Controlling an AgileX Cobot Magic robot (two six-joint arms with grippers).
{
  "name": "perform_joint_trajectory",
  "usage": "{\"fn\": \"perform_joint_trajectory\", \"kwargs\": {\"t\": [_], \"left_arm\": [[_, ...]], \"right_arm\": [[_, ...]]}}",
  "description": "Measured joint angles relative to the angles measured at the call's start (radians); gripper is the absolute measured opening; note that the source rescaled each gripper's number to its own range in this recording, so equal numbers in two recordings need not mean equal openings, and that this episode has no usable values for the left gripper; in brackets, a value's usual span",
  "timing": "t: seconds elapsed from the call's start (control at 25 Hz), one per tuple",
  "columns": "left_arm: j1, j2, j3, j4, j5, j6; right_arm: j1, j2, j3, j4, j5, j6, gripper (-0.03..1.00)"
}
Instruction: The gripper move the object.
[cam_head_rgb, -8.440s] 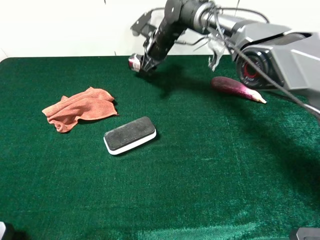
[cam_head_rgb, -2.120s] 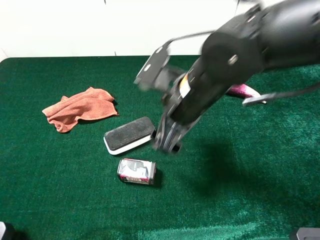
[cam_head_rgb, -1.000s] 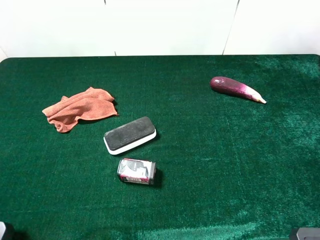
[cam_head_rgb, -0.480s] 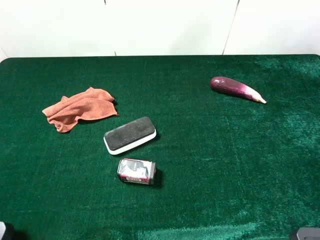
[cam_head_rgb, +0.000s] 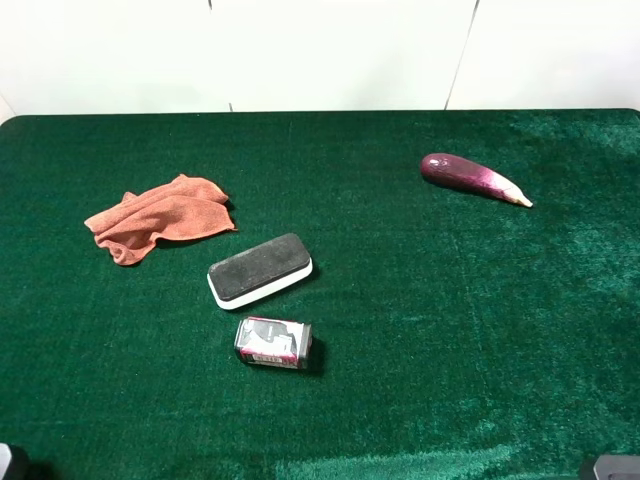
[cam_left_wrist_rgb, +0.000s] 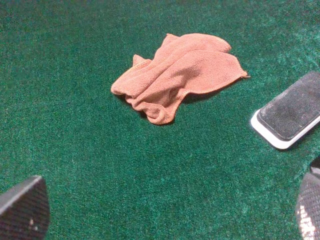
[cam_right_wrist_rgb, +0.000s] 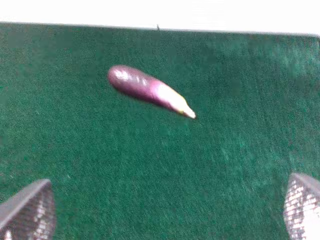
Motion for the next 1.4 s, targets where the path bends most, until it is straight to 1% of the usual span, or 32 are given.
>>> {"fn": "perform_joint_trajectory", "kwargs": {"t": [0.2,0.36,0.68,1.0,1.12,1.4], "left_arm": [[0.0,0.0,0.0,0.0,0.0,0.0],[0.0,0.0,0.0,0.0,0.0,0.0],[0.0,0.0,0.0,0.0,0.0,0.0],[0.0,0.0,0.0,0.0,0.0,0.0],[0.0,0.0,0.0,0.0,0.0,0.0],[0.0,0.0,0.0,0.0,0.0,0.0]], "right_arm": [[0.0,-0.07,0.003,0.049,-0.013,-0.042,1.0],[0.0,-0.122,0.004,0.067,-0.021,-0.057,1.0],[0.0,-0.131,0.059,0.134,-0.021,-0.093,1.0],[0.0,-0.131,0.187,0.139,-0.028,-0.113,1.0],[0.0,-0.131,0.192,0.139,-0.049,-0.114,1.0],[0.0,-0.131,0.193,0.139,-0.052,-0.116,1.0]]}}
